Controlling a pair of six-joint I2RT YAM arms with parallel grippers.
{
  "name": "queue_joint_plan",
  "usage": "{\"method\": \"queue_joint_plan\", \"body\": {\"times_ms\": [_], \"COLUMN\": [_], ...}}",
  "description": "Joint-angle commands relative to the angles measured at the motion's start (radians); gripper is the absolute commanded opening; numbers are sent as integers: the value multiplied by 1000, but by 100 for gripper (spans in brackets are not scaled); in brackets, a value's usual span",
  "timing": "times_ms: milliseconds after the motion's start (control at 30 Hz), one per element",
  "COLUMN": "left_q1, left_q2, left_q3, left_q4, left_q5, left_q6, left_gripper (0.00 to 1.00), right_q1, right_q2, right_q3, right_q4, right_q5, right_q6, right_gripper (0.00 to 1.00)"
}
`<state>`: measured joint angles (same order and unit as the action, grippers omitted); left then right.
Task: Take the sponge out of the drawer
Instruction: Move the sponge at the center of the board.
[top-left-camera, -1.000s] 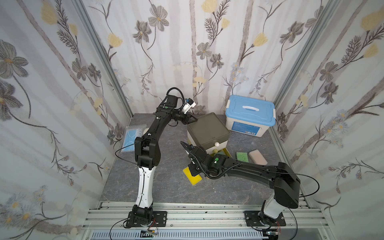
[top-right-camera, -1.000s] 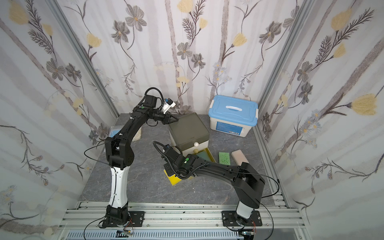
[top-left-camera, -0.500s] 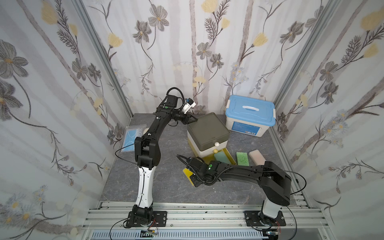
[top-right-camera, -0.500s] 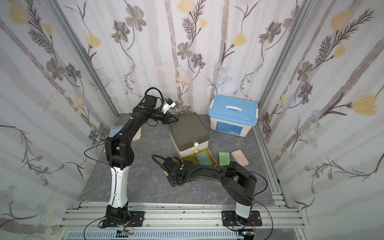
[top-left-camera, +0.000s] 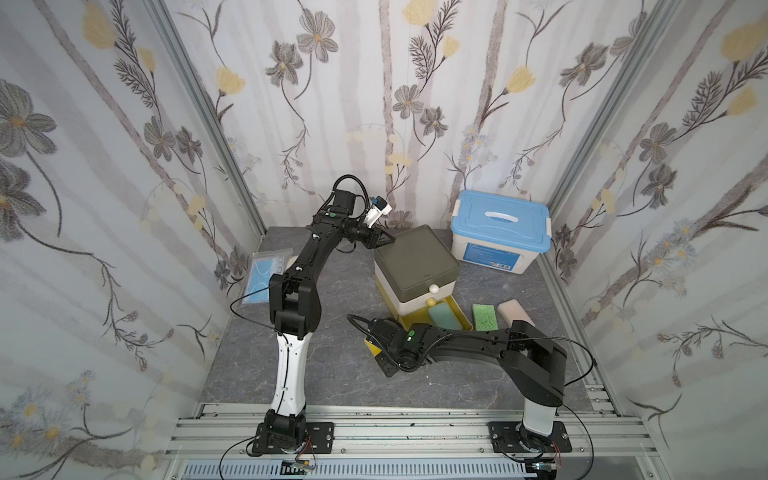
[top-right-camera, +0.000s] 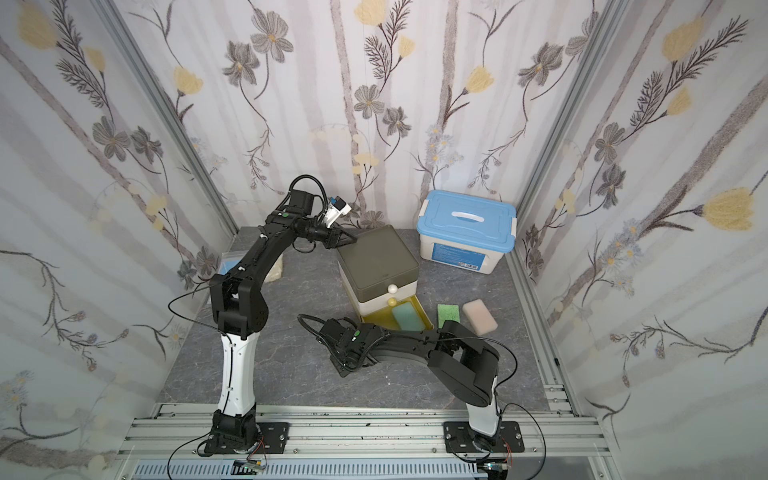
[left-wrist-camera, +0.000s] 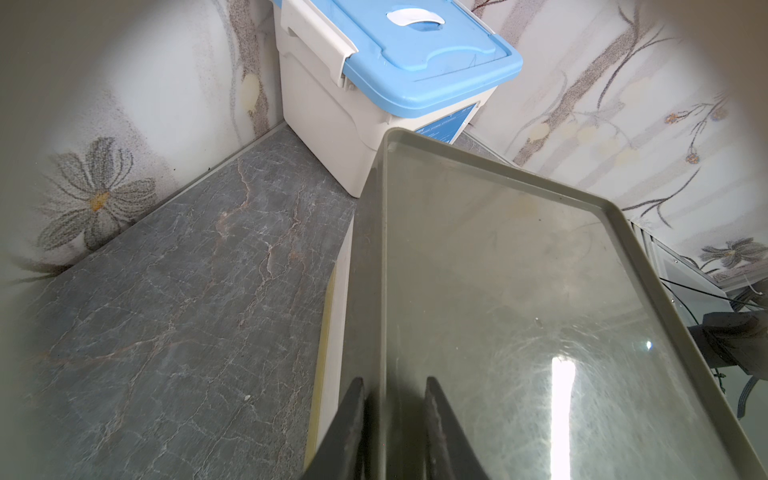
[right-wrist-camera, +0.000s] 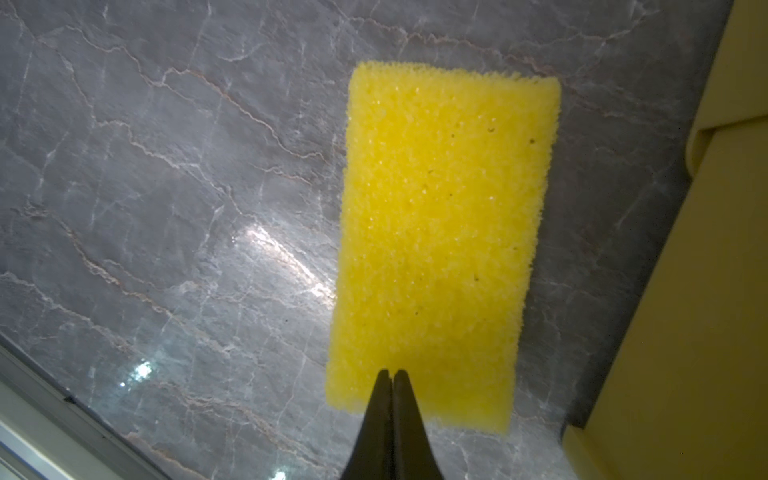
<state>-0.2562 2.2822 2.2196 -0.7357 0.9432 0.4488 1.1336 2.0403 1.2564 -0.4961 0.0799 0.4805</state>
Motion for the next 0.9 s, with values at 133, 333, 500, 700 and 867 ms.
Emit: {"method": "queue_joint_plan", "body": {"times_ms": [133,333,500,700,867], "left_q1": [-7,-6,-8,-6,-7], "left_q2": [13,12,10,11,13], "left_q3": [-11,-11,-11,-11,-11], "left_q4": [-209,-209,-210,-209,-209], "left_q5": [-42,-43,-43,-47,-45], "left_q6": [30,30,31,32,33], "left_gripper": [26,26,26,26,26], "right_q1": [11,10,8,-17,-64], "right_q2": [38,76,116,22,-38], "right_q3": [63,116,177,152,81], "right_q4": [-27,-58,-90,-65,-66], "right_q5": [-25,-47,-62,-35,-18], "right_q6": [2,-15,-47,-52,-58], "right_gripper": [0,0,0,0,0]}}
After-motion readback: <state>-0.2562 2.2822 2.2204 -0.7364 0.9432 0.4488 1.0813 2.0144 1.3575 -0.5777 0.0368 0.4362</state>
